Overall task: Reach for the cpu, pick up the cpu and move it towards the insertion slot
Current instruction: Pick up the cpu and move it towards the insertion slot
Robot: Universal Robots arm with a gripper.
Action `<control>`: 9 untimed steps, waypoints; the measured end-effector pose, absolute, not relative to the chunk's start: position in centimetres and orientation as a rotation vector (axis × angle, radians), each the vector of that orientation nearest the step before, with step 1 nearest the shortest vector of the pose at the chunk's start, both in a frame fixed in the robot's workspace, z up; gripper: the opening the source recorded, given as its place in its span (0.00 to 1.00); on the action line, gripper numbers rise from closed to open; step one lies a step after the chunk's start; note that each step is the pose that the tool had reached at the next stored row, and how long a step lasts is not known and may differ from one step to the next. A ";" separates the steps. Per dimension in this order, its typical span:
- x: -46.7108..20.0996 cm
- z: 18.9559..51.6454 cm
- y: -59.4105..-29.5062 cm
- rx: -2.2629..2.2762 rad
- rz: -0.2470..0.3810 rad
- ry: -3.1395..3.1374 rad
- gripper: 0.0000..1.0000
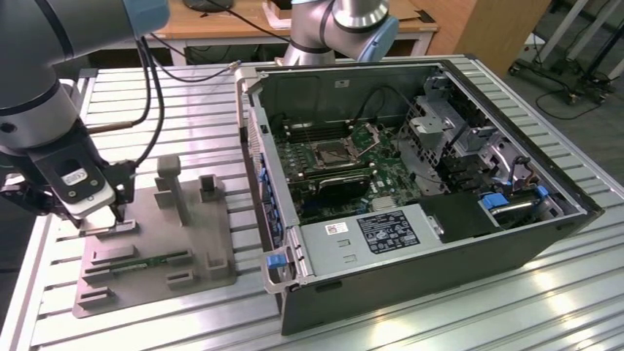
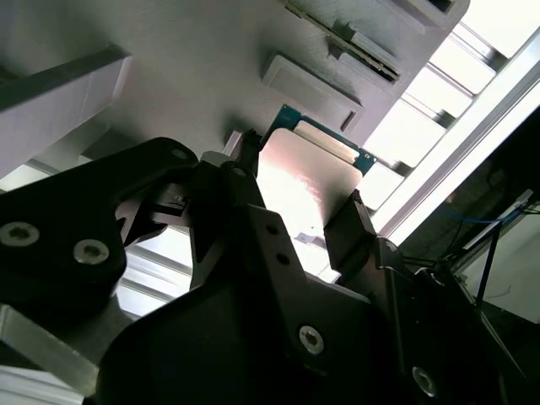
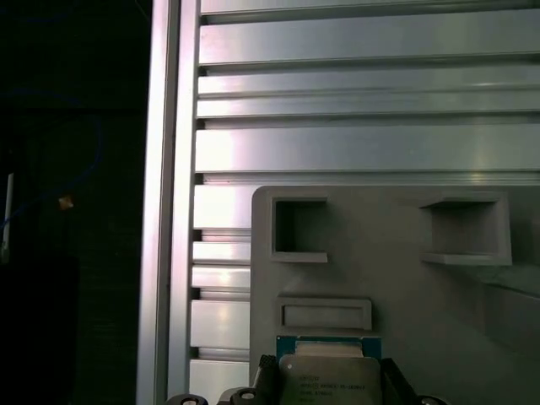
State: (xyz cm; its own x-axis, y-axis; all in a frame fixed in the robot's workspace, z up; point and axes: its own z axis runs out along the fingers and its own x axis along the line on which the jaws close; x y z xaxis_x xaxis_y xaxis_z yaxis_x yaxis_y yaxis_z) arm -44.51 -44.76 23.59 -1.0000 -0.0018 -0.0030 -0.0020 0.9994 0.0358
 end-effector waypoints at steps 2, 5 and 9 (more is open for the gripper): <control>-44.5 23.7 -44.8 -0.003 0.056 3.139 0.55; -44.5 23.9 -44.8 -0.003 0.056 3.139 0.55; -44.5 24.1 -44.8 -0.003 0.056 3.139 0.55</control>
